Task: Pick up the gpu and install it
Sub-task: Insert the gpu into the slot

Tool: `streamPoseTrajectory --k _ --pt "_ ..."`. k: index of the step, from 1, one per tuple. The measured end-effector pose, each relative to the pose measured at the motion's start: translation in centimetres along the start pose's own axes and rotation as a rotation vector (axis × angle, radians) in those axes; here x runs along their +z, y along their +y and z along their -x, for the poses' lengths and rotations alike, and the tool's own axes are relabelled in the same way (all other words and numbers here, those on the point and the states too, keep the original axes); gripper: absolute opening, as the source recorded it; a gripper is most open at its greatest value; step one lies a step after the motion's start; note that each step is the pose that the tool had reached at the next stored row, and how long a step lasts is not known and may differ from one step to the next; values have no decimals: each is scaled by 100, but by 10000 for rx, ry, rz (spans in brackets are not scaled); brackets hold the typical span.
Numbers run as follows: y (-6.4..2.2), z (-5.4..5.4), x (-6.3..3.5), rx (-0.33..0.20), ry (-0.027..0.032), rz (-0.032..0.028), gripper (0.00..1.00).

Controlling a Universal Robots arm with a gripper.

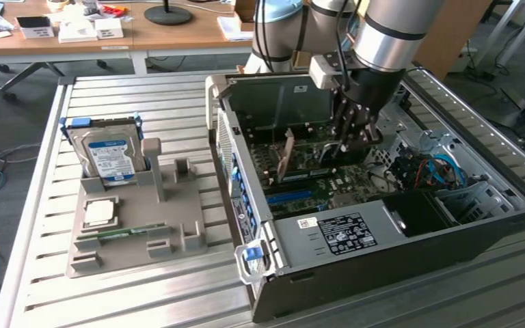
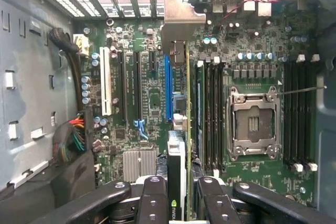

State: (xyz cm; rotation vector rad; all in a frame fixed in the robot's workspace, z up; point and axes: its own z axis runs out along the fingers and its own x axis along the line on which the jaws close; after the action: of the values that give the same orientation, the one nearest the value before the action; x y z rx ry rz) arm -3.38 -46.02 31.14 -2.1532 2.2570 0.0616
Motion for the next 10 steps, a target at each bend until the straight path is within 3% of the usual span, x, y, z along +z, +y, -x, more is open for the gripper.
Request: streamPoseTrajectory --k 10 --pt "44 -4 52 -10 0 1 27"
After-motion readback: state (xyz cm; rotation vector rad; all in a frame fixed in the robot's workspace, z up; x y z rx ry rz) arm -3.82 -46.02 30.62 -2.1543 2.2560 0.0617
